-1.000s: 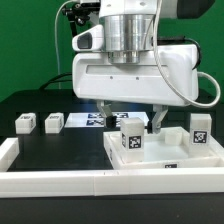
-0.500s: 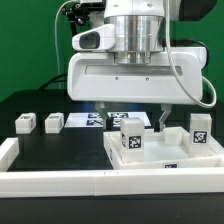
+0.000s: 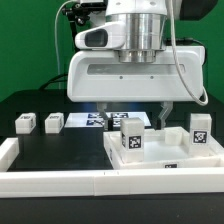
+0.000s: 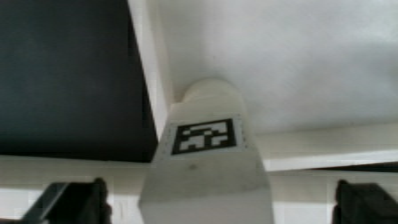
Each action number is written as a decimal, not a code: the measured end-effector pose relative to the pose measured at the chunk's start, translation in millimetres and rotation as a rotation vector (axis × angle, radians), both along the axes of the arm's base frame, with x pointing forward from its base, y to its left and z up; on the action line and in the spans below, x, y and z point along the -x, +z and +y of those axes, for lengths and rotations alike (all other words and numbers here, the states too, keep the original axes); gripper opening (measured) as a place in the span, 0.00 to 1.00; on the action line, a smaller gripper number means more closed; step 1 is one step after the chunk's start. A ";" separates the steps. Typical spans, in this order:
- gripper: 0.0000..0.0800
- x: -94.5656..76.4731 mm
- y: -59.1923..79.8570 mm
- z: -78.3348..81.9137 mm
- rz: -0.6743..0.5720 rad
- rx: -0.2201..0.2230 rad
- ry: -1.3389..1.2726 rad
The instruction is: Assemble square table
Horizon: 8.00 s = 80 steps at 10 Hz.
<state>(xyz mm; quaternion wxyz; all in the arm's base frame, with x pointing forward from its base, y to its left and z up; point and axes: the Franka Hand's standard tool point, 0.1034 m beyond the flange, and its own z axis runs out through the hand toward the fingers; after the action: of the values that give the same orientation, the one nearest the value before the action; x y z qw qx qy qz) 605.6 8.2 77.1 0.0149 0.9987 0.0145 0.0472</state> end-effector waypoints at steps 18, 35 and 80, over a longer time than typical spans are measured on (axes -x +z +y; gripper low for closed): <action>0.36 -3.4 0.2 -2.1 -0.071 -0.121 -1.068; 0.81 -2.0 -0.5 0.9 -0.069 -0.307 -1.861; 0.81 71.5 -37.8 -38.6 -0.156 0.057 0.008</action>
Offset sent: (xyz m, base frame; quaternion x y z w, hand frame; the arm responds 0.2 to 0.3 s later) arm 0.0000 0.0000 0.0000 0.0000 0.0000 0.0650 0.9979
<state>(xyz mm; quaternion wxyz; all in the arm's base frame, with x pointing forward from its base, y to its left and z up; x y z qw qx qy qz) 534.1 -30.4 39.3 0.0441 0.9911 0.0185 0.1245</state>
